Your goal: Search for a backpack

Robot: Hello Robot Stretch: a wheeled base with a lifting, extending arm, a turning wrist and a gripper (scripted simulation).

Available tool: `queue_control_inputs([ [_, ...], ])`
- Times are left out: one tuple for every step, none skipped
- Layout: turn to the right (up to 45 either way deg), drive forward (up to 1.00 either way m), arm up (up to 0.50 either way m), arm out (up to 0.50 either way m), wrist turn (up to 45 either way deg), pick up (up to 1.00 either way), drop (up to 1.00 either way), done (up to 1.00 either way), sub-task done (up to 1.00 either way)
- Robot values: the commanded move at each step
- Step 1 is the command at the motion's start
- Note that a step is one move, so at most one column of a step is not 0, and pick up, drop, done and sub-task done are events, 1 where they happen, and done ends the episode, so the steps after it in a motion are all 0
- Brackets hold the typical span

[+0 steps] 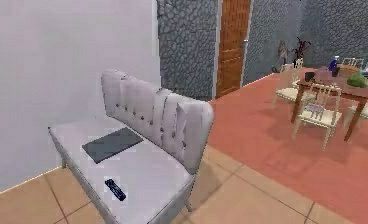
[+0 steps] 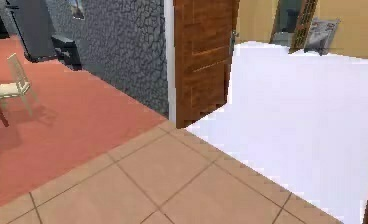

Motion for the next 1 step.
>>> queue_control_inputs([
  [45.0,0.00,0.00,0.00,0.0,0.00,0.00,0.00,0.00],
])
